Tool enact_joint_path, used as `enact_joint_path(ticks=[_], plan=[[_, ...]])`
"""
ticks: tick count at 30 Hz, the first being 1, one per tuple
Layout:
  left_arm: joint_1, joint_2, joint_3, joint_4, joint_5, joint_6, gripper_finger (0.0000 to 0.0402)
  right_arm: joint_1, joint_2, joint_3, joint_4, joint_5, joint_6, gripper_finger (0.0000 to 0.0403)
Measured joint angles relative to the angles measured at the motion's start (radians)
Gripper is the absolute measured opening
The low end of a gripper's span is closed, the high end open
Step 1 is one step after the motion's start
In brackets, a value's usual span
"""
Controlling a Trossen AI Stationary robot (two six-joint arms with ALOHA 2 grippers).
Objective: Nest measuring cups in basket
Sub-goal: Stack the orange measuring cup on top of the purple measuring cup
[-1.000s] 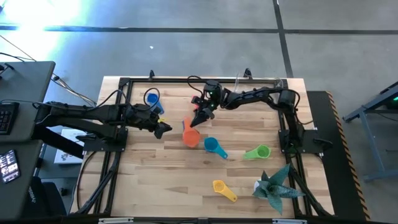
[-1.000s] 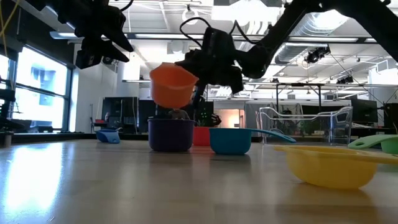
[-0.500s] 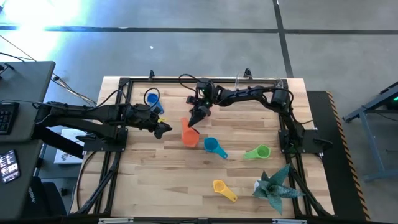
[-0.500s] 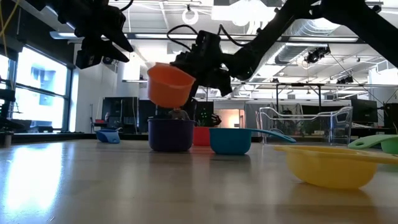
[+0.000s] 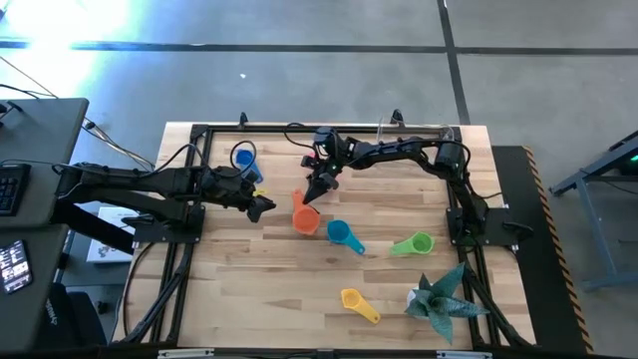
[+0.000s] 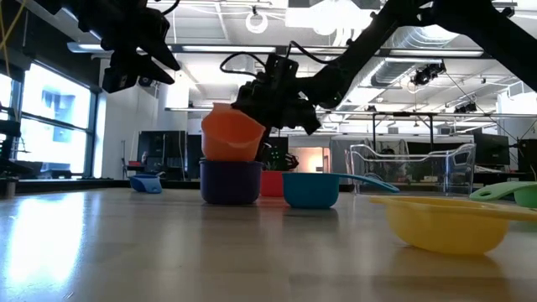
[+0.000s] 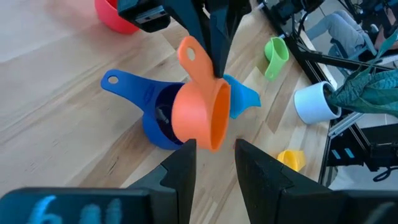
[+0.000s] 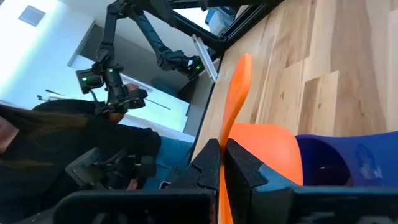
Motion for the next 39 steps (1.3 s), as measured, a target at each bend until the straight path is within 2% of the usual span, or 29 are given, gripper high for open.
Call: enact_joint_path(ticks=[17,27,39], plan=[[0.0,0.0,0.0,0.0,0.0,-0.007,0.0102,0.001,0.0,0.0,-0.031,0.014,-0.04,0.0002],[0.0,0.0,0.0,0.001,0.0,-0.007,0.0102,0.001,0.0,0.0,-0.037,0.032,-0.038,0.0075],[0.0,0.0,0.0,0.0,0.0,-0.008,0.0102,-0.058,0.0,0.071,-0.038,0.047,0.001,0.008]])
